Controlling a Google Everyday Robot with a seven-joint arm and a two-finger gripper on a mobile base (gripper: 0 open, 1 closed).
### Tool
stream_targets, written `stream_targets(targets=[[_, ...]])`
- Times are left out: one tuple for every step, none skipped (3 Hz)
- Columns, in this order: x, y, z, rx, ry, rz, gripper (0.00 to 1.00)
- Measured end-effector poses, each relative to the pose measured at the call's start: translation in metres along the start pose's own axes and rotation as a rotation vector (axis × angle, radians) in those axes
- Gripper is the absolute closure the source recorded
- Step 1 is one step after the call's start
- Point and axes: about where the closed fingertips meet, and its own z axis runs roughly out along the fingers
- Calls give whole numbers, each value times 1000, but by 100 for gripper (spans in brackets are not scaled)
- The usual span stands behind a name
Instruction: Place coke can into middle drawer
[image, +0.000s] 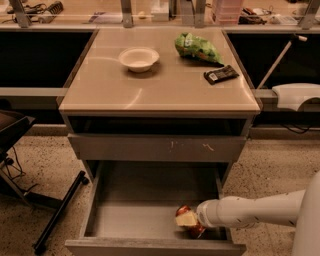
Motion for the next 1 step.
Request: stream_targets(targets=[[0,0,0,0,0,0,0]])
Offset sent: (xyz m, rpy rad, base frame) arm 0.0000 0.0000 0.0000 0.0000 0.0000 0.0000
